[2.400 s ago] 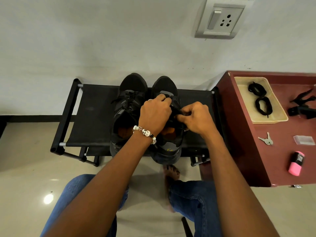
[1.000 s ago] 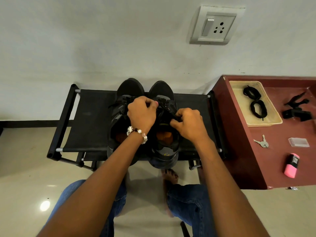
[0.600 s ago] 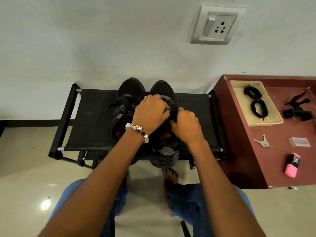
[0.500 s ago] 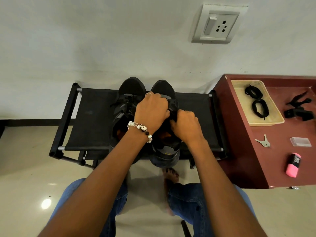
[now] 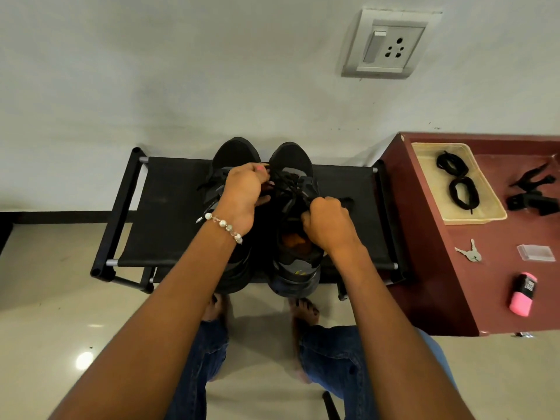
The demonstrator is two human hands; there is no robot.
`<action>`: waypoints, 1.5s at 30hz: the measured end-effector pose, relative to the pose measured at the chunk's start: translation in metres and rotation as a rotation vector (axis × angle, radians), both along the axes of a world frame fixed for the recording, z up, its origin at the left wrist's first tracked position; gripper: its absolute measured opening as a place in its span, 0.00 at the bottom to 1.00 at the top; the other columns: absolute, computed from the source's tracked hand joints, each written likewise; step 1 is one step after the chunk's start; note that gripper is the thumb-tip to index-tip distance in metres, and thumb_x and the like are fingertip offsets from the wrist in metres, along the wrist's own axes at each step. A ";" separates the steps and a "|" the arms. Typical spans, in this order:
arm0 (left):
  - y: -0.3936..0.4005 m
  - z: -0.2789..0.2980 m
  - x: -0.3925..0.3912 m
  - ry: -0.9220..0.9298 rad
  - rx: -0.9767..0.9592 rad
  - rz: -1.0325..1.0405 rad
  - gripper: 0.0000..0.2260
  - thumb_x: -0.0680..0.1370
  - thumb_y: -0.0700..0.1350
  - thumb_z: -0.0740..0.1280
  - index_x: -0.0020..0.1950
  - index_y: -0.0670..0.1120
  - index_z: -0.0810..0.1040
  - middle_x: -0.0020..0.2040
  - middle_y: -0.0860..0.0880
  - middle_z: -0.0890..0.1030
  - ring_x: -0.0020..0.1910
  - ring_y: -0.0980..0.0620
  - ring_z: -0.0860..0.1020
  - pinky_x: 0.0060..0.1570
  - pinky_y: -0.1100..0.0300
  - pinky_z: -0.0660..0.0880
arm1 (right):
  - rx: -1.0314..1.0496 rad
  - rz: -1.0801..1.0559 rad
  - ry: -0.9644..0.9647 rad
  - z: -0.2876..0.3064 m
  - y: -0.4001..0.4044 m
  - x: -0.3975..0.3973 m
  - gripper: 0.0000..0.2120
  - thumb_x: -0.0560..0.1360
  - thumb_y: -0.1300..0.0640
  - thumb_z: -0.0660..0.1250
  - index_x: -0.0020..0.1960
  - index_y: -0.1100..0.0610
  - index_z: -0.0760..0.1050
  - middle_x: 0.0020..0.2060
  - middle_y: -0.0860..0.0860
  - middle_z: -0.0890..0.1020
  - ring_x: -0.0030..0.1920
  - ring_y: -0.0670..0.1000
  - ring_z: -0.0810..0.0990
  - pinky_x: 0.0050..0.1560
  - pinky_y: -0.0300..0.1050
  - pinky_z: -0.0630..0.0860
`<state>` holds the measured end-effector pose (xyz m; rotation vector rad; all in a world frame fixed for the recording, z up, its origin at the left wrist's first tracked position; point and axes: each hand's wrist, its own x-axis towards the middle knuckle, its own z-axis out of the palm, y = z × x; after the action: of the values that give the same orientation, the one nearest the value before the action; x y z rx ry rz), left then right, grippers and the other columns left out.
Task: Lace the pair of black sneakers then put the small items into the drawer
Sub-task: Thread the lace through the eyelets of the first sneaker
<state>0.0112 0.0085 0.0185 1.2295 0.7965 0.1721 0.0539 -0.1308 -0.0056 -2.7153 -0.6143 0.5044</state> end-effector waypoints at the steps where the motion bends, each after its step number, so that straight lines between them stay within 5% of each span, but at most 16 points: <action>1: 0.000 0.000 0.000 -0.017 -0.001 0.024 0.11 0.82 0.40 0.58 0.45 0.48 0.77 0.42 0.51 0.79 0.47 0.50 0.78 0.44 0.56 0.75 | 0.002 -0.002 0.000 0.000 0.000 0.000 0.12 0.80 0.57 0.60 0.53 0.66 0.73 0.48 0.60 0.71 0.50 0.67 0.75 0.43 0.50 0.69; 3: -0.002 -0.005 -0.001 -0.069 0.238 0.012 0.06 0.81 0.43 0.62 0.49 0.48 0.78 0.46 0.51 0.80 0.48 0.53 0.77 0.48 0.58 0.74 | 0.003 -0.005 -0.001 0.000 0.000 0.000 0.12 0.80 0.57 0.60 0.54 0.66 0.73 0.49 0.61 0.72 0.50 0.67 0.75 0.43 0.51 0.69; 6: -0.002 -0.012 -0.003 -0.136 1.065 -0.337 0.16 0.76 0.50 0.67 0.62 0.49 0.76 0.57 0.50 0.77 0.57 0.51 0.74 0.58 0.56 0.71 | -0.007 0.009 -0.008 0.002 0.000 -0.001 0.12 0.80 0.58 0.60 0.56 0.66 0.73 0.52 0.63 0.74 0.52 0.68 0.75 0.44 0.51 0.68; 8: -0.005 -0.014 -0.002 0.004 1.465 -0.618 0.17 0.76 0.52 0.65 0.65 0.53 0.76 0.61 0.51 0.75 0.62 0.48 0.71 0.63 0.49 0.67 | -0.006 0.021 -0.009 0.002 0.000 -0.002 0.12 0.80 0.58 0.60 0.57 0.66 0.73 0.54 0.63 0.74 0.52 0.68 0.75 0.43 0.51 0.68; 12: -0.022 -0.020 -0.003 0.186 1.724 -0.636 0.09 0.77 0.47 0.65 0.52 0.50 0.84 0.51 0.49 0.80 0.52 0.48 0.77 0.58 0.52 0.70 | 0.007 0.030 0.016 0.005 -0.001 -0.003 0.07 0.79 0.58 0.62 0.48 0.62 0.72 0.52 0.62 0.74 0.50 0.66 0.75 0.43 0.52 0.70; 15: -0.026 -0.024 0.000 0.086 1.819 -0.477 0.03 0.72 0.47 0.72 0.41 0.49 0.85 0.41 0.50 0.82 0.44 0.48 0.80 0.46 0.52 0.73 | 0.003 0.026 0.034 0.007 0.000 -0.004 0.07 0.78 0.58 0.63 0.44 0.57 0.66 0.51 0.61 0.73 0.50 0.65 0.75 0.44 0.53 0.72; 18: -0.023 -0.024 -0.002 0.074 1.581 -0.449 0.11 0.79 0.50 0.61 0.49 0.49 0.83 0.50 0.51 0.80 0.53 0.49 0.76 0.50 0.53 0.67 | 0.018 0.010 0.016 0.005 0.000 -0.003 0.08 0.79 0.58 0.61 0.43 0.58 0.66 0.50 0.62 0.74 0.48 0.65 0.76 0.42 0.51 0.70; 20: -0.017 -0.022 -0.003 0.014 1.291 -0.393 0.11 0.79 0.48 0.61 0.47 0.45 0.82 0.48 0.48 0.80 0.49 0.48 0.76 0.50 0.51 0.73 | 0.021 0.000 0.008 0.002 0.000 -0.002 0.07 0.80 0.58 0.60 0.45 0.60 0.69 0.51 0.62 0.75 0.47 0.66 0.76 0.41 0.51 0.69; 26: 0.002 0.014 -0.011 -0.361 -0.060 0.097 0.11 0.81 0.39 0.60 0.42 0.41 0.77 0.36 0.46 0.81 0.37 0.47 0.81 0.52 0.50 0.79 | 0.023 -0.035 0.001 0.001 0.000 -0.003 0.11 0.80 0.57 0.60 0.51 0.65 0.74 0.51 0.62 0.75 0.48 0.66 0.76 0.42 0.50 0.68; 30: 0.015 0.021 -0.008 -0.515 -0.514 0.278 0.12 0.83 0.40 0.56 0.39 0.46 0.70 0.30 0.50 0.71 0.27 0.53 0.67 0.32 0.58 0.74 | 0.022 -0.037 -0.002 0.002 0.001 -0.004 0.11 0.80 0.57 0.60 0.51 0.65 0.74 0.52 0.62 0.74 0.49 0.66 0.76 0.42 0.50 0.68; 32: 0.010 0.016 -0.008 -0.424 -0.297 0.199 0.10 0.82 0.41 0.59 0.40 0.47 0.71 0.29 0.53 0.70 0.25 0.56 0.65 0.26 0.63 0.65 | 0.013 -0.037 0.000 0.002 0.001 -0.004 0.11 0.81 0.56 0.60 0.51 0.65 0.73 0.53 0.62 0.74 0.50 0.66 0.76 0.43 0.50 0.69; 35: -0.001 0.005 -0.009 -0.241 0.696 -0.242 0.02 0.77 0.45 0.69 0.48 0.49 0.79 0.39 0.55 0.76 0.38 0.55 0.75 0.39 0.62 0.73 | 0.006 -0.031 -0.010 0.004 0.001 -0.004 0.11 0.80 0.57 0.60 0.53 0.65 0.74 0.54 0.63 0.74 0.51 0.68 0.76 0.44 0.52 0.70; 37: -0.007 -0.005 -0.006 -0.048 1.175 -0.560 0.10 0.75 0.49 0.71 0.55 0.50 0.82 0.48 0.50 0.74 0.50 0.52 0.74 0.51 0.60 0.71 | -0.005 -0.023 -0.006 0.005 0.000 -0.005 0.12 0.80 0.57 0.60 0.56 0.65 0.73 0.55 0.63 0.74 0.53 0.68 0.75 0.46 0.53 0.71; 41: -0.019 -0.012 -0.009 0.101 1.466 -0.603 0.12 0.78 0.48 0.66 0.60 0.50 0.81 0.57 0.46 0.72 0.57 0.46 0.70 0.54 0.56 0.72 | -0.013 -0.012 -0.001 0.008 0.002 -0.007 0.11 0.80 0.57 0.60 0.55 0.65 0.74 0.56 0.62 0.74 0.53 0.66 0.76 0.48 0.55 0.74; 45: -0.030 -0.019 -0.003 0.117 1.687 -0.453 0.05 0.74 0.44 0.70 0.42 0.44 0.84 0.50 0.46 0.76 0.50 0.45 0.75 0.40 0.56 0.73 | -0.022 -0.013 0.001 0.007 0.001 -0.008 0.08 0.80 0.58 0.60 0.53 0.63 0.73 0.56 0.61 0.74 0.53 0.64 0.76 0.45 0.51 0.71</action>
<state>0.0077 -0.0214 -0.0001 2.9814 0.3075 0.4344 0.0462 -0.1296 0.0019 -2.7378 -0.5940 0.5117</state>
